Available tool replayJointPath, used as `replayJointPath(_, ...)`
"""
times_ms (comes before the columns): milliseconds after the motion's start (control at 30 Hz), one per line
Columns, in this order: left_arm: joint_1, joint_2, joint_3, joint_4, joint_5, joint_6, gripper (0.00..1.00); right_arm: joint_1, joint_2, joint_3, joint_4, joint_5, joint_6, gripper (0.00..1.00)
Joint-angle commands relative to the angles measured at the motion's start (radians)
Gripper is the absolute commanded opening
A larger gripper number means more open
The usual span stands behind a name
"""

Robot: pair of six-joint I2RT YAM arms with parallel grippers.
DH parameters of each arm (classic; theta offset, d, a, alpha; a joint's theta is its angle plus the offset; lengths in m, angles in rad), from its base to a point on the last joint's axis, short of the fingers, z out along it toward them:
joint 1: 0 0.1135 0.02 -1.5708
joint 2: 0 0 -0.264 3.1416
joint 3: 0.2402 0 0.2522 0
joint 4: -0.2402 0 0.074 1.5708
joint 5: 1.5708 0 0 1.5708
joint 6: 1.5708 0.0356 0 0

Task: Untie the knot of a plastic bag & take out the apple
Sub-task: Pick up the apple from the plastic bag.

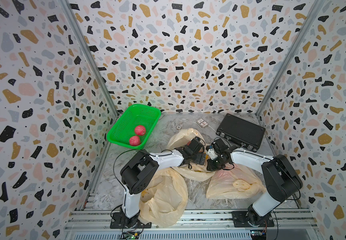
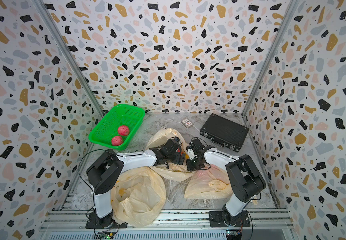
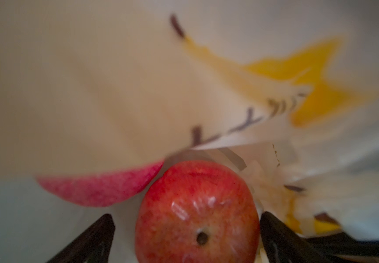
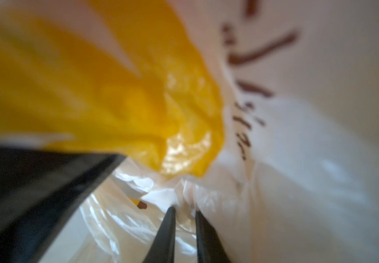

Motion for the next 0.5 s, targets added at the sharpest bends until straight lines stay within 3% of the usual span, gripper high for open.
replayJointPath(0, -0.006, 0.034, 0.03, 0.001, 0.017, -0.035, 1.0, 0.004, -0.039, -0.015, -0.016, -0.005, 0.005, 0.2)
replayJointPath(267, -0.004, 0.018, 0.022, 0.027, 0.007, -0.01, 0.77, 0.004, -0.048, -0.024, -0.012, -0.01, 0.0, 0.2)
replayJointPath(467, -0.004, -0.032, -0.016, 0.059, 0.027, 0.008, 0.65, 0.004, -0.045, -0.027, -0.015, -0.017, 0.001, 0.21)
